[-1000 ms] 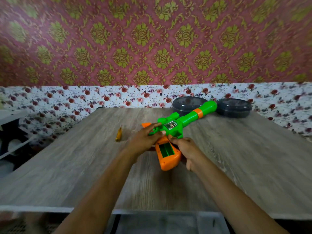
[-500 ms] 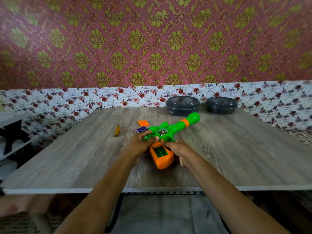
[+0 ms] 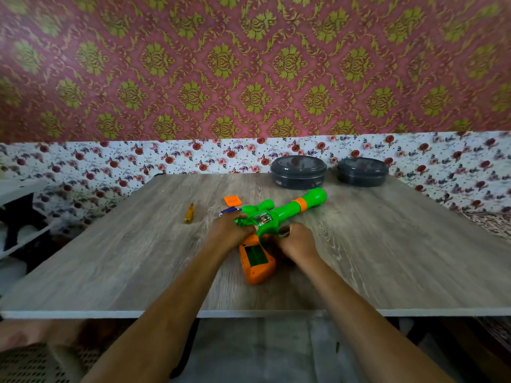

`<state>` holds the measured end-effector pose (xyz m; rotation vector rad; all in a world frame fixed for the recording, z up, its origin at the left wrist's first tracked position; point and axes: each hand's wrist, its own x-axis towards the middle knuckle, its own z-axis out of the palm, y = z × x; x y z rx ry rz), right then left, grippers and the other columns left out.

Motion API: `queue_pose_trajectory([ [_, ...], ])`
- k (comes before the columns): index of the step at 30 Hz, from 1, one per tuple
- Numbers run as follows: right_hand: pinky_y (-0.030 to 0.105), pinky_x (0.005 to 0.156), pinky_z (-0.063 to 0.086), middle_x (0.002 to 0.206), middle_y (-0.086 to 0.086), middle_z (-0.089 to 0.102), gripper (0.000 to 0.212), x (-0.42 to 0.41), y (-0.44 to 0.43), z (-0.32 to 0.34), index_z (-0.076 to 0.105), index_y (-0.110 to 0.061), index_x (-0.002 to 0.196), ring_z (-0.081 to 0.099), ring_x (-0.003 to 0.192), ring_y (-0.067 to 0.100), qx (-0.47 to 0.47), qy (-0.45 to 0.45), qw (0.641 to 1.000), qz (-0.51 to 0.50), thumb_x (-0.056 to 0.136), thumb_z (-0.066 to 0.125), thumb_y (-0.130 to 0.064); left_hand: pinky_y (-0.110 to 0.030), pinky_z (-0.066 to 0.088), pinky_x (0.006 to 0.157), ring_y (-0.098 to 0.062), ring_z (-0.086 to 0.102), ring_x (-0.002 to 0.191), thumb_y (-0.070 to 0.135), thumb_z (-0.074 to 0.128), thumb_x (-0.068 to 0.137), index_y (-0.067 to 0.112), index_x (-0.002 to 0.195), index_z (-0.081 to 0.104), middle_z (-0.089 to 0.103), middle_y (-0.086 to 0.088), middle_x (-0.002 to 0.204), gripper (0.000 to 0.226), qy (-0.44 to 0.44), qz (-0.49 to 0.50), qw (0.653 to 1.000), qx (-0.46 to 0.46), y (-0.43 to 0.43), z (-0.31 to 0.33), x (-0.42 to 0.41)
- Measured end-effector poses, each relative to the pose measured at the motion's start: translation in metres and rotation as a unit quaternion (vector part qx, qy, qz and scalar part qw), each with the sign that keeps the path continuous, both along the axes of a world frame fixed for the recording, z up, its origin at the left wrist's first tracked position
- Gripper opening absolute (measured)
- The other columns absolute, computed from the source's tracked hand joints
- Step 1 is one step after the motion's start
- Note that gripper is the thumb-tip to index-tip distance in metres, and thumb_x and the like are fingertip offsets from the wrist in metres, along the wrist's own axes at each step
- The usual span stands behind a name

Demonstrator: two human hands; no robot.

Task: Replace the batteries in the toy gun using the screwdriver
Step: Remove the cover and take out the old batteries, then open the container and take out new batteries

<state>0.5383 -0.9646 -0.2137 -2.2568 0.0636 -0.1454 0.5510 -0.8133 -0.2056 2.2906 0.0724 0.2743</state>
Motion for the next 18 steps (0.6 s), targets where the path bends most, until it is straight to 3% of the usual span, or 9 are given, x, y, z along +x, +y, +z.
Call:
queue_pose_trajectory([
  [3, 0.031, 0.076, 0.046, 0.102, 0.014, 0.070, 0.028, 0.002, -0.010, 0.005, 0.068, -0.012, 0.091, 0.062, 0.100, 0.031, -0.052, -0.042, 0.998, 0.015, 0.080, 0.069, -0.037, -0.028, 0.042, 0.088, -0.023, 0.053, 0.115, 0.042, 0.063, 0.085, 0.022, 0.131, 0.053, 0.054, -0.008, 0.132, 0.051, 0.026, 0.002, 0.989, 0.144, -0.001, 0.009, -0.002],
  [6, 0.031, 0.081, 0.047, 0.103, 0.009, 0.070, 0.029, 0.004, -0.037, 0.013, 0.067, -0.016, 0.095, 0.063, 0.100, 0.027, -0.071, -0.052, 0.996, 0.011, 0.081, 0.067, -0.041, -0.033, 0.048, 0.087, -0.023, 0.057, 0.109, 0.046, 0.060, 0.086, 0.020, 0.127, 0.056, 0.060, -0.009, 0.123, 0.049, 0.002, 0.031, 0.964, 0.265, -0.003, 0.024, -0.008],
  [11, 0.030, 0.081, 0.049, 0.104, 0.006, 0.070, 0.029, 0.006, -0.119, 0.023, 0.066, -0.014, 0.100, 0.064, 0.099, 0.023, -0.102, -0.086, 0.990, -0.053, 0.083, 0.065, -0.038, -0.040, 0.045, 0.094, -0.025, 0.053, 0.116, 0.044, 0.057, 0.087, 0.025, 0.120, 0.059, 0.059, -0.004, 0.126, 0.038, -0.053, 0.021, 0.967, 0.249, -0.034, 0.046, -0.007],
  [18, 0.032, 0.093, 0.045, 0.124, 0.006, 0.062, 0.042, 0.008, -0.243, 0.029, 0.057, -0.013, 0.122, 0.057, 0.113, 0.025, -0.142, -0.086, 0.974, -0.152, 0.088, 0.058, -0.037, -0.032, 0.043, 0.089, -0.025, 0.054, 0.114, 0.038, 0.059, 0.086, 0.026, 0.113, 0.064, 0.061, -0.004, 0.123, 0.030, -0.091, -0.101, 0.960, 0.246, -0.147, 0.046, 0.036],
])
